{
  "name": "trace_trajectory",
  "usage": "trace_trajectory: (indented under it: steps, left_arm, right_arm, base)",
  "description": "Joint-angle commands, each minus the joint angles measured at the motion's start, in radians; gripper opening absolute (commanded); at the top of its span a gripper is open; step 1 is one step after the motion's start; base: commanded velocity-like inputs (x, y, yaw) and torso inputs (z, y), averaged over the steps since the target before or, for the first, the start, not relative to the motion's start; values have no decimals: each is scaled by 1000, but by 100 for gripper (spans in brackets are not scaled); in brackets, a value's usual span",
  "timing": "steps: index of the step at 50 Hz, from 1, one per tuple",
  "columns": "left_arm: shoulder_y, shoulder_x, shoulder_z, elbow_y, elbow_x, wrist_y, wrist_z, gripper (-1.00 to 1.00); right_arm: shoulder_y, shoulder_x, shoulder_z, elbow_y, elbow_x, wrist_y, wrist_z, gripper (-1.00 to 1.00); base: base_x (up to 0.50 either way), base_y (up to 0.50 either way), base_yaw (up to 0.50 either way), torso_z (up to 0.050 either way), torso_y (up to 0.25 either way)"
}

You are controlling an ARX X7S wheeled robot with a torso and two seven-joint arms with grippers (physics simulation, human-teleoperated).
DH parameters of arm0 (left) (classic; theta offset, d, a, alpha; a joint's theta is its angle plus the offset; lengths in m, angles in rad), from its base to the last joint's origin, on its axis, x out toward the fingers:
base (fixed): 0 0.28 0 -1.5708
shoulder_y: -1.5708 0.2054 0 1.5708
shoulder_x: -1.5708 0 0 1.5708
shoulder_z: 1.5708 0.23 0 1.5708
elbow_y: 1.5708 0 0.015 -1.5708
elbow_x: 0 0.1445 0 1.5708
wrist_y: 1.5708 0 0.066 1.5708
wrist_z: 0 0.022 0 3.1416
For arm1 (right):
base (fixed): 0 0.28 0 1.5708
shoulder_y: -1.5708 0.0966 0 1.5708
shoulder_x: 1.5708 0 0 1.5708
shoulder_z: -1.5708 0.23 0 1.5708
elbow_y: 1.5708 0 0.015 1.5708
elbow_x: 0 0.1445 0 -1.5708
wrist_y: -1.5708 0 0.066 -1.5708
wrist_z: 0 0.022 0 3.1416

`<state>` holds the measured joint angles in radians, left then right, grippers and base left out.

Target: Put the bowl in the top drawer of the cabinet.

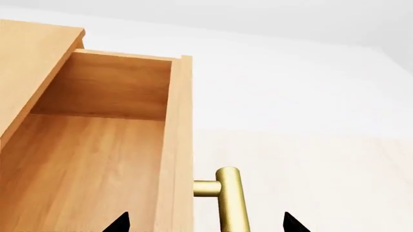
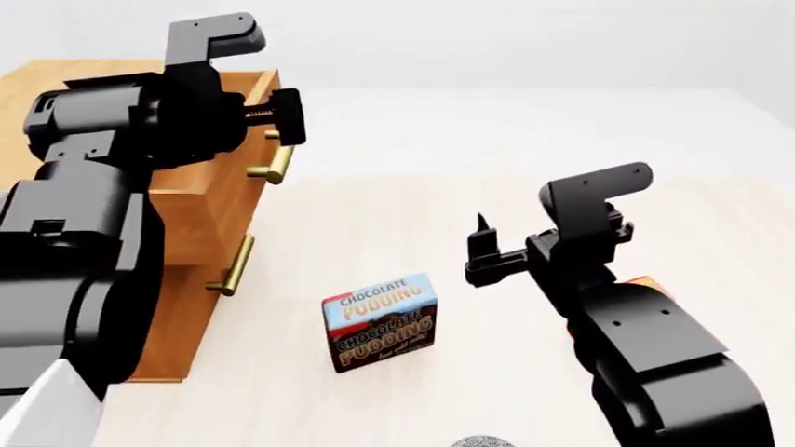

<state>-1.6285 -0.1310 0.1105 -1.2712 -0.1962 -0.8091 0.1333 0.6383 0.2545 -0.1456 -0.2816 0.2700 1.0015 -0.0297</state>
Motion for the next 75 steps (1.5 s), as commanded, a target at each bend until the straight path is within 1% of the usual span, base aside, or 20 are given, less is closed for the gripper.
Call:
trace_trajectory:
  steps: [1, 8, 18, 32, 35, 37, 42, 50, 53, 58, 62, 67, 75]
  left_arm:
    - [44, 7, -107, -37, 41, -5, 25, 100]
    - [88, 24, -189, -37, 79, -12, 36, 100]
    - [112, 54, -296, -37, 105, -50, 62, 100]
    - [145, 120, -369, -37, 122, -79, 93, 100]
    - [161, 130, -360, -37, 100, -78, 84, 100]
    - [172, 130, -322, -37, 48, -78, 71, 100]
    - [189, 131, -183, -37, -136, -86, 40, 100]
    - [205, 131, -29, -37, -343, -83, 8, 100]
    - [211, 131, 71, -37, -465, -74, -12, 100]
    - [220, 131, 279, -36, -706, -49, -51, 100]
    - [213, 131, 463, -35, -928, -27, -74, 100]
    - [203, 131, 599, -35, -1116, -11, -82, 100]
    - [205, 131, 855, -12, -1405, 30, -91, 100]
  right_arm:
    - [-1, 5, -25, 31, -8, -11, 1, 100]
    - [-10, 9, -28, 52, -8, -28, -1, 100]
    - [-14, 11, -20, 66, -2, -37, -1, 100]
    - [-19, 23, -11, 54, 9, -25, 0, 100]
    - [-20, 24, -8, 55, 12, -27, 1, 100]
    - [-20, 24, -6, 56, 13, -28, 1, 100]
    - [-21, 27, -7, 60, 16, -30, -1, 100]
    - [-28, 32, -3, 57, 22, -33, -2, 100]
    - [-36, 41, 6, 32, 30, -19, -4, 100]
    - [-55, 61, 28, 4, 44, -8, -9, 100]
    - [-66, 67, 38, -9, 52, -4, -11, 100]
    - [-64, 63, 29, 9, 46, -15, -7, 100]
    - [-50, 48, 5, 52, 32, -39, 1, 100]
  base:
    - [0, 0, 0, 0, 0]
    - [0, 0, 0, 0, 0]
    - [0, 0, 0, 0, 0]
    - [0, 0, 0, 0, 0]
    - [0, 0, 0, 0, 0]
    - [0, 0, 0, 0, 0]
    - [0, 0, 0, 0, 0]
    - [0, 0, 0, 0, 0]
    - [0, 0, 0, 0, 0]
    - [0, 0, 1, 0, 0]
    - [0, 0, 3, 0, 0]
    - [0, 0, 2, 0, 0]
    - [0, 0, 0, 0, 0]
